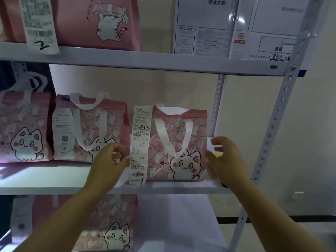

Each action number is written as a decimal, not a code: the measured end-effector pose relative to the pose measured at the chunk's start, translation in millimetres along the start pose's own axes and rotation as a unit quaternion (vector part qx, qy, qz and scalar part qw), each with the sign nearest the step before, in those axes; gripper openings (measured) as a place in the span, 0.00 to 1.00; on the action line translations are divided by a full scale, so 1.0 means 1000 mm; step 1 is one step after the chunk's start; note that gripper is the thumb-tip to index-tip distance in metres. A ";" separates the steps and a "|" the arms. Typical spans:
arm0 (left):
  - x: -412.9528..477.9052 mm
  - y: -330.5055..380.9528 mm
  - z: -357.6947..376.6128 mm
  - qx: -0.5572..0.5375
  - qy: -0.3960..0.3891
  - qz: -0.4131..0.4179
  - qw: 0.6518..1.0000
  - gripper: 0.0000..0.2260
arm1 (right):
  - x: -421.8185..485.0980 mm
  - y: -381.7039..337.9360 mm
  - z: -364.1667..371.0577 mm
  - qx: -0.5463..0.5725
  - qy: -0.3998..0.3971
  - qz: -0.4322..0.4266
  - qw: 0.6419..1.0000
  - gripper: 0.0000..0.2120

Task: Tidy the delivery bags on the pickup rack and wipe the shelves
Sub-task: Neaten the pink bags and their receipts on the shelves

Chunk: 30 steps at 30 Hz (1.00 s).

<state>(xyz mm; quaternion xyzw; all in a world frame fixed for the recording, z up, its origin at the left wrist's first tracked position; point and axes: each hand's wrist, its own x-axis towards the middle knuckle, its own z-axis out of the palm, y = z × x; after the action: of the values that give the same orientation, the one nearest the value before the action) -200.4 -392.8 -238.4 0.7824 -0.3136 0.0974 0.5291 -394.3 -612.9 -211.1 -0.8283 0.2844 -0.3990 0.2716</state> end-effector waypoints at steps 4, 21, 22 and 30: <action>-0.003 0.019 -0.028 0.034 0.038 0.082 0.995 0.10 | 0.000 -0.034 -0.003 0.033 -0.019 -0.082 0.996 0.13; 0.027 0.042 -0.258 0.356 0.194 0.280 0.870 0.12 | 0.019 -0.268 0.057 0.098 -0.111 -0.437 0.887 0.06; 0.033 0.040 -0.273 0.369 0.197 0.286 0.862 0.12 | 0.021 -0.284 0.061 0.099 -0.095 -0.455 0.880 0.06; 0.099 0.013 -0.392 0.393 0.241 0.285 0.840 0.10 | 0.038 -0.403 0.107 0.063 -0.023 -0.480 0.874 0.07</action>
<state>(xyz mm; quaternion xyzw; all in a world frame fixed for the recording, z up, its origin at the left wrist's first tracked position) -59.9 -86.0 -15.6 0.7525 -0.3208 0.5446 0.1849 -184.9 -337.1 23.7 -0.8530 -0.1805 -0.4785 0.1043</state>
